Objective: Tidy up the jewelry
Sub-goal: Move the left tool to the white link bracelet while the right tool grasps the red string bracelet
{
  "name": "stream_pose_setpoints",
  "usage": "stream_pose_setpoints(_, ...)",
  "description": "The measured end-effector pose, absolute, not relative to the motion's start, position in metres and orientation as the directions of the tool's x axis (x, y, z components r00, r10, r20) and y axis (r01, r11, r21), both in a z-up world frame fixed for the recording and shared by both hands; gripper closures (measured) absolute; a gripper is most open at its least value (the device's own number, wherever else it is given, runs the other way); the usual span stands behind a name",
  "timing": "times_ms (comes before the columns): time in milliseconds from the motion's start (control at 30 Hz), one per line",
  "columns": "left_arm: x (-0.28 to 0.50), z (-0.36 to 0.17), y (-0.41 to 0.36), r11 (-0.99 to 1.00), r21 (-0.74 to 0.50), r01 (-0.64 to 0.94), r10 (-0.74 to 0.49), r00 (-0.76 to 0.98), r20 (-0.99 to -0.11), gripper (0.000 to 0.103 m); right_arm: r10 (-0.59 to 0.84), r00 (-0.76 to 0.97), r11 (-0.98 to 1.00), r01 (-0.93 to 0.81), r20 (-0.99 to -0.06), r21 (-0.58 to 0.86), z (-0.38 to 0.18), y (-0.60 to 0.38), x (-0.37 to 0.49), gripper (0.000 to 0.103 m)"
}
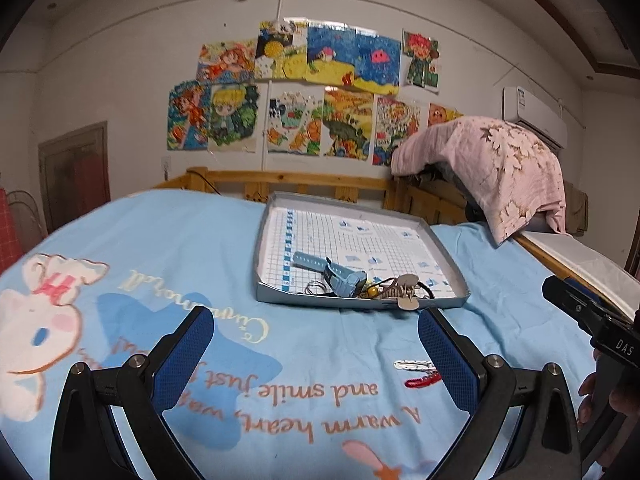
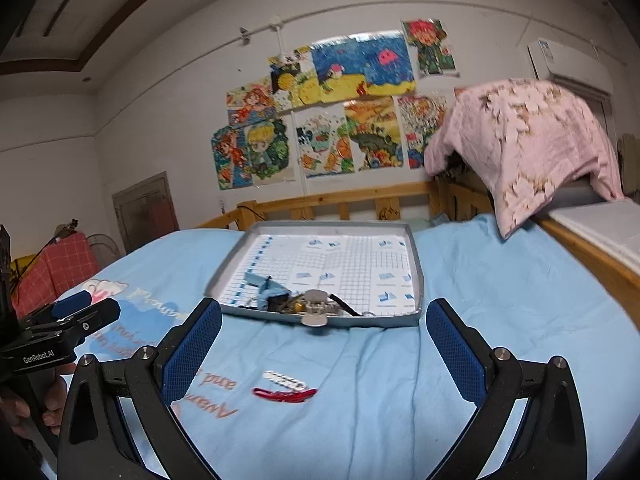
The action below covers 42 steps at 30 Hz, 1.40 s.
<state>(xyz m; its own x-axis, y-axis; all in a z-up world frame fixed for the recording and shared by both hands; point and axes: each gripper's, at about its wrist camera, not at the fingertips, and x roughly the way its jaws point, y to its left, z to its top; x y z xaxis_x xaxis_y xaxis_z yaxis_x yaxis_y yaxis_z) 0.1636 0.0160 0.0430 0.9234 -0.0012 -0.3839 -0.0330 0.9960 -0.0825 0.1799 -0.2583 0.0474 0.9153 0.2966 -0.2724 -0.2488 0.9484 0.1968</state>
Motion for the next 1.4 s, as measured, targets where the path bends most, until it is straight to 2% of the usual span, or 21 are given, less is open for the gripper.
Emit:
stream_pose_setpoints(400, 0.229, 0.0, 0.019, 0.986, -0.156, 0.051, -0.123, 0.858, -0.499, 0.0, 0.362, 0.858, 0.929, -0.301, -0.365, 0.214, 0.002, -0.246, 0.235, 0.003)
stream_pose_setpoints(433, 0.232, -0.004, 0.018, 0.984, -0.163, 0.071, -0.145, 0.85, -0.507, 0.0, 0.372, 0.851, 0.926, -0.31, -0.371, 0.217, -0.002, -0.246, 0.236, 0.004)
stream_pose_setpoints(500, 0.236, -0.009, 0.016, 0.981, -0.169, 0.099, -0.173, 0.84, -0.514, 0.002, 0.395, 0.835, 0.917, -0.33, -0.383, 0.225, -0.011, -0.245, 0.239, 0.013)
stream_pose_setpoints(567, 0.239, -0.016, 0.012, 0.974, -0.178, 0.139, -0.214, 0.823, -0.526, 0.012, 0.415, 0.817, 0.909, -0.348, -0.401, 0.23, -0.02, -0.242, 0.242, 0.03)
stream_pose_setpoints(600, 0.241, -0.019, 0.011, 0.971, -0.183, 0.156, -0.231, 0.814, -0.533, 0.014, 0.425, 0.808, 0.904, -0.356, -0.408, 0.236, -0.023, -0.242, 0.244, 0.032)
stream_pose_setpoints(767, 0.251, -0.035, 0.006, 0.948, -0.224, 0.225, -0.315, 0.76, -0.568, 0.038, 0.487, 0.765, 0.872, -0.399, -0.422, 0.283, -0.036, -0.244, 0.251, 0.046)
stream_pose_setpoints(833, 0.254, -0.039, 0.005, 0.938, -0.244, 0.247, -0.345, 0.74, -0.577, 0.047, 0.504, 0.749, 0.863, -0.412, -0.43, 0.294, -0.041, -0.244, 0.252, 0.046)
stream_pose_setpoints(867, 0.255, -0.041, 0.004, 0.934, -0.252, 0.255, -0.356, 0.733, -0.579, 0.051, 0.513, 0.741, 0.858, -0.419, -0.433, 0.298, -0.044, -0.243, 0.253, 0.052)
stream_pose_setpoints(933, 0.256, -0.044, 0.003, 0.925, -0.265, 0.272, -0.379, 0.718, -0.584, 0.057, 0.525, 0.726, 0.851, -0.431, -0.443, 0.302, -0.047, -0.241, 0.254, 0.058)
stream_pose_setpoints(1033, 0.259, -0.048, 0.001, 0.913, -0.28, 0.296, -0.407, 0.697, -0.591, 0.066, 0.538, 0.706, 0.843, -0.451, -0.46, 0.294, -0.05, -0.237, 0.255, 0.06)
stream_pose_setpoints(1067, 0.26, -0.05, 0.0, 0.908, -0.286, 0.306, -0.419, 0.687, -0.594, 0.069, 0.543, 0.697, 0.839, -0.46, -0.468, 0.29, -0.052, -0.234, 0.256, 0.068)
stream_pose_setpoints(1100, 0.261, -0.051, 0.0, 0.905, -0.29, 0.311, -0.425, 0.682, -0.595, 0.07, 0.547, 0.689, 0.837, -0.466, -0.476, 0.287, -0.053, -0.232, 0.256, 0.069)
stream_pose_setpoints(1167, 0.263, -0.054, -0.002, 0.895, -0.304, 0.326, -0.445, 0.666, -0.598, 0.073, 0.55, 0.675, 0.834, -0.475, -0.491, 0.282, -0.056, -0.23, 0.256, 0.069)
stream_pose_setpoints(1400, 0.272, -0.059, -0.005, 0.872, -0.341, 0.35, -0.489, 0.626, -0.607, 0.074, 0.559, 0.632, 0.827, -0.476, -0.537, 0.3, -0.066, -0.228, 0.258, 0.069)
